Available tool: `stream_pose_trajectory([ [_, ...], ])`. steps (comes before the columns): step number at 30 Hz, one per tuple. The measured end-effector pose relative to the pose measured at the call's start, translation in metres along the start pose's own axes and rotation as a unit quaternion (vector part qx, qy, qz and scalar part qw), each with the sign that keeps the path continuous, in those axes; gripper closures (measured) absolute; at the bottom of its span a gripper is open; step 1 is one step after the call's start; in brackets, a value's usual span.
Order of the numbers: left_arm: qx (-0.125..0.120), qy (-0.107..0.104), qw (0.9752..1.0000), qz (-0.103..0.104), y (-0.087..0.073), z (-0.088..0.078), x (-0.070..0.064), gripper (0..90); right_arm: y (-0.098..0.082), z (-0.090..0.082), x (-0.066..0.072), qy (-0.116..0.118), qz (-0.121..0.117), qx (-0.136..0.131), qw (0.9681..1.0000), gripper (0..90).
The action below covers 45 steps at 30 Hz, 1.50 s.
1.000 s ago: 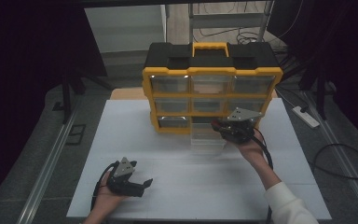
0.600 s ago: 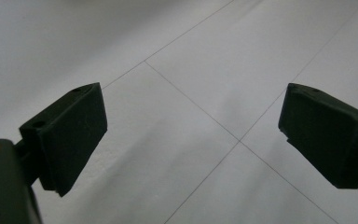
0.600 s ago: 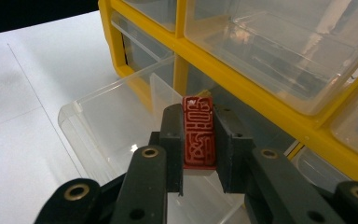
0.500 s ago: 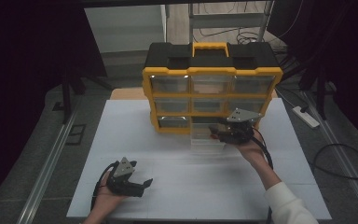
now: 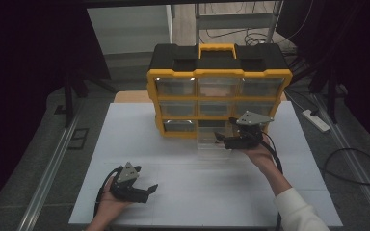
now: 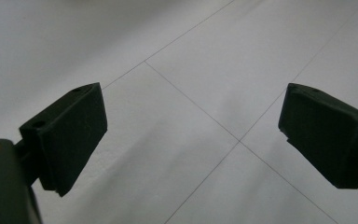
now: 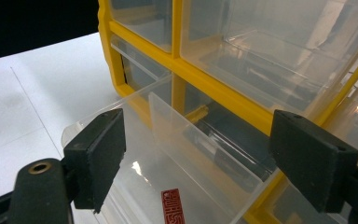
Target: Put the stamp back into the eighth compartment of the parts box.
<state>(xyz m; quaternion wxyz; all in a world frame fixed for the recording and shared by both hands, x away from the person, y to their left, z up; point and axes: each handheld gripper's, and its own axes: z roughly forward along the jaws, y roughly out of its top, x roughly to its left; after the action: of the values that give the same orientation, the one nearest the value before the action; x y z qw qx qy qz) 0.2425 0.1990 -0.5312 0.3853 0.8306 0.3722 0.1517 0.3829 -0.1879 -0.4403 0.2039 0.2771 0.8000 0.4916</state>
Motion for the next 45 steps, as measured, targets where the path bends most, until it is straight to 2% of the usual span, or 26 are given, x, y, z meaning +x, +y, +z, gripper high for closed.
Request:
stream_pose_trajectory([
  [11,-0.001,-0.001,1.0000,-0.001,0.000,0.001,0.000,7.9,0.001,-0.003,0.004,0.008,-0.006,0.004,0.9999,19.4],
  [24,-0.001,0.000,1.0000,-0.001,0.001,0.001,0.001,7.9,-0.002,-0.021,0.008,0.010,-0.006,-0.004,0.9999,18.8],
  [29,-0.001,-0.001,1.0000,-0.001,0.001,0.002,0.002,7.9,-0.012,-0.034,0.008,0.001,-0.007,0.003,1.0000,18.8],
  [37,-0.001,-0.001,1.0000,-0.001,0.001,0.002,0.001,7.9,-0.029,-0.055,0.007,-0.013,0.003,0.006,0.9999,18.8],
  [38,-0.001,-0.002,1.0000,-0.001,0.001,0.003,0.001,7.9,-0.036,-0.062,0.008,-0.017,0.006,0.008,0.9998,18.8],
  [45,0.000,-0.002,1.0000,0.000,0.002,0.003,0.001,7.9,-0.056,-0.077,0.011,-0.021,0.006,0.011,0.9997,18.6],
])
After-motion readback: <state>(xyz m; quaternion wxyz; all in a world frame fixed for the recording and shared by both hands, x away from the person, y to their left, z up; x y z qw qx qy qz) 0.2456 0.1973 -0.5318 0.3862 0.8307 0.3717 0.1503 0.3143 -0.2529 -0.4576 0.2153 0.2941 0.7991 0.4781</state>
